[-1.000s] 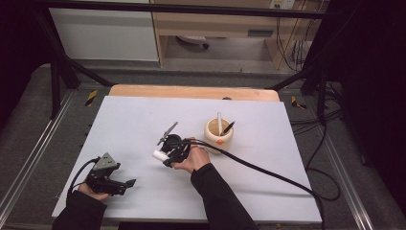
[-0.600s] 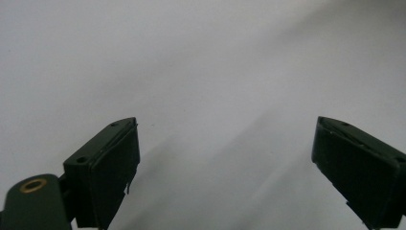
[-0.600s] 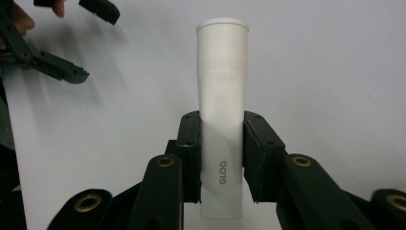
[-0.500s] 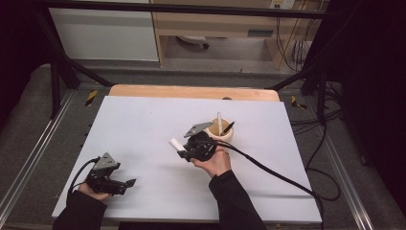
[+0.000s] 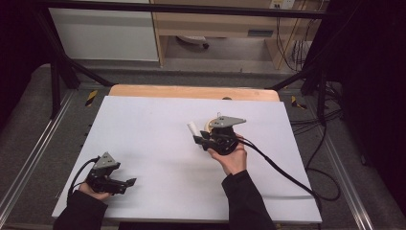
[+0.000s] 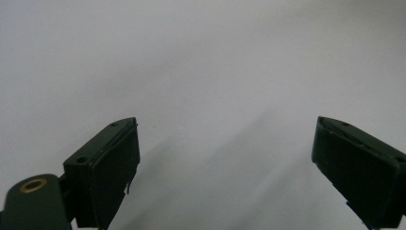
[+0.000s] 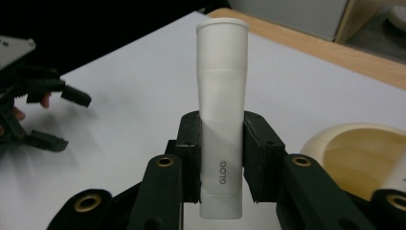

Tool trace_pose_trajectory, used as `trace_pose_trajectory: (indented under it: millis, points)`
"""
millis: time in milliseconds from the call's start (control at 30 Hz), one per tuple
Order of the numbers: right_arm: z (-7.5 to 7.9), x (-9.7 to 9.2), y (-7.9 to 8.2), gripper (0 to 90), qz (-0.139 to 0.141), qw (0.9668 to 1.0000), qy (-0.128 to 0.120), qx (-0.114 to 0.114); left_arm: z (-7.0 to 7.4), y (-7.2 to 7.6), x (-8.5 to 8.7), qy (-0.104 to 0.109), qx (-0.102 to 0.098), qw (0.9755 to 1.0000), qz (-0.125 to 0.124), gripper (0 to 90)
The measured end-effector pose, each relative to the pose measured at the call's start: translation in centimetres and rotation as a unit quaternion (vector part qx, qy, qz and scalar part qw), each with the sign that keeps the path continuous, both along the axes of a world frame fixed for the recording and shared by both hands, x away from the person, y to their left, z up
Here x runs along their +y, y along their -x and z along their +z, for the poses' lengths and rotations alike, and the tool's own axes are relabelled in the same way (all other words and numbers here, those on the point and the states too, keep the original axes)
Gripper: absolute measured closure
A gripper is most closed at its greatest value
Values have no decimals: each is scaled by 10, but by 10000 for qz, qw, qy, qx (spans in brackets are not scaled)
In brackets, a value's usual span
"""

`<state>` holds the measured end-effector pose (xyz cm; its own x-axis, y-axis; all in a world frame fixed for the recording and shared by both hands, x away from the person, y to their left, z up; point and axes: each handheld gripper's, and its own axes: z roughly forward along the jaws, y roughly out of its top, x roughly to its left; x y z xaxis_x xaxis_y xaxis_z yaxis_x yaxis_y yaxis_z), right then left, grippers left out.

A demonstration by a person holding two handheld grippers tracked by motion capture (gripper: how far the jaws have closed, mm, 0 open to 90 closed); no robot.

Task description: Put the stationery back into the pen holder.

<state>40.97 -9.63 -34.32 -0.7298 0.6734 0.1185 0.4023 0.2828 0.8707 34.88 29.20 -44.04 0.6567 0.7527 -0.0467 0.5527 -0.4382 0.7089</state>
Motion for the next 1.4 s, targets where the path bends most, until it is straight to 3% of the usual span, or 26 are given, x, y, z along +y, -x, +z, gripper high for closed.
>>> trace_pose_trajectory:
  millis: [100,333,700,967,1233,1400]
  points:
    - [4,-10,-2,709,-215,9995,-162,-138,0,0,0,0,4,10000,-3,96]
    - [5,-28,-10,709,-620,9970,-411,-229,0,0,0,9,6,10000,-7,96]
    - [-5,-45,-24,709,-1185,9885,-826,-458,-1,0,0,31,20,10000,1,96]
    - [-22,-49,-34,709,-1428,9836,-1004,-446,-1,0,1,43,31,10000,-6,96]
    - [-36,-44,-44,709,-1468,9834,-971,-430,-2,0,1,20,21,10000,-18,96]
    - [-48,-45,-46,709,-1502,9835,-969,-296,-2,-1,1,28,36,10000,-21,96]
